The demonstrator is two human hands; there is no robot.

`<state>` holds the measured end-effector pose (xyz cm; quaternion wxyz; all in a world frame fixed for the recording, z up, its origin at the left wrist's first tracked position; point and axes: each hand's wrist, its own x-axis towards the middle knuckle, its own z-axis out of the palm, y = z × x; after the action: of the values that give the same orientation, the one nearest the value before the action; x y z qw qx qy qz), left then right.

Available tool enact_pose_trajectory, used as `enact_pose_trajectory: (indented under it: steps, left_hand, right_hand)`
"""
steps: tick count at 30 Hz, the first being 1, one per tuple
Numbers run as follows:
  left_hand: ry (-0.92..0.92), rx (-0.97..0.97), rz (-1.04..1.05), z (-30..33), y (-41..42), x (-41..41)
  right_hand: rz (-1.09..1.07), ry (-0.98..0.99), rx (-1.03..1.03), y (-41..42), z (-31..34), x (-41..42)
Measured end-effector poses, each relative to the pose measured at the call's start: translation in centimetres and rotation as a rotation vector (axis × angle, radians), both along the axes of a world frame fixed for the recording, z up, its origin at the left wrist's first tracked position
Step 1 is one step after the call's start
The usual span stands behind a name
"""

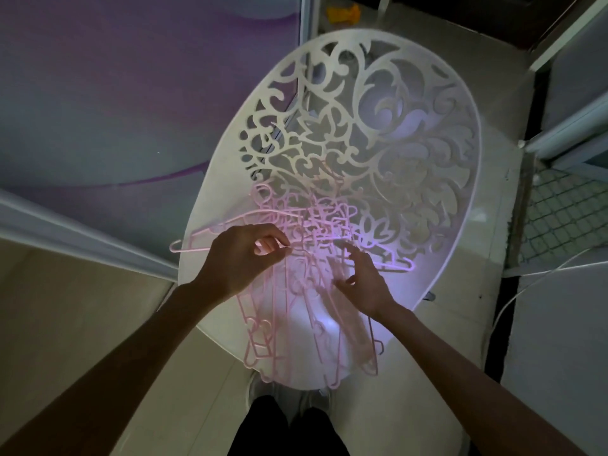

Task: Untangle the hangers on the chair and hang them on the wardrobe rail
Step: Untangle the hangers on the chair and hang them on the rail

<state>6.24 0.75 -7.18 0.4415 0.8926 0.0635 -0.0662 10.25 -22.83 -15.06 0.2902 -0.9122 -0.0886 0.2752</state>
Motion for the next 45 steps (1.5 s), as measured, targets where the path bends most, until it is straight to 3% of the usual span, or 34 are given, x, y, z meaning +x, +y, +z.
enact_pose_trajectory:
  steps: [5,8,10,13,16,18,23,27,30,32,35,38,41,45]
  left_hand:
    - [-0.029,-0.099,0.069,0.6,0.4,0.2]
    - [-0.071,-0.159,0.073,2.2,0.1,0.4]
    - [-0.136,-0.396,0.166,4.0,-0.6,0.7]
    - [-0.196,-0.718,0.461,6.9,-1.6,1.9]
    - [-0.013,-0.874,0.480,8.1,-2.7,2.4]
    - [0.034,-0.706,0.344,7.9,-4.0,2.3]
    - [-0.256,-0.177,0.213,9.0,-2.7,3.5]
    - [-0.172,0.086,0.062,11.3,-0.7,2.5]
    - [-0.118,0.189,-0.012,11.9,0.6,2.2]
    - [0.014,0.217,-0.054,10.7,1.2,2.6]
    - [0.247,0.314,-0.163,6.6,1.0,3.7]
    - [0.375,0.451,-0.222,0.4,0.3,4.5]
    - [0.347,0.576,-0.197,-5.2,0.1,5.2]
    - [0.341,0.628,-0.208,-8.6,-0.4,6.1]
  right_hand:
    - [-0.371,0.194,0.294,-2.4,2.0,0.5]
    - [-0.424,0.340,0.427,-3.0,4.5,0.6]
    - [-0.472,0.328,0.490,-2.4,5.8,0.5]
    - [-0.550,0.388,0.581,-1.0,7.6,0.1]
    - [-0.575,0.535,0.707,1.2,9.2,-0.9]
    - [-0.581,0.589,0.739,2.8,9.8,-1.9]
    - [-0.369,0.584,0.603,5.0,11.0,-3.5]
    - [-0.258,0.697,0.442,4.6,10.5,-3.4]
    - [-0.336,0.748,0.394,2.6,9.3,-2.4]
    - [-0.333,0.574,0.300,0.7,7.2,-1.2]
    - [-0.139,0.154,-0.039,-1.5,3.0,1.2]
    - [0.030,-0.077,-0.294,-1.6,0.3,3.3]
    - [0.117,-0.130,-0.464,-1.0,-2.3,5.2]
    - [0.139,-0.083,-0.398,-0.7,-4.8,6.8]
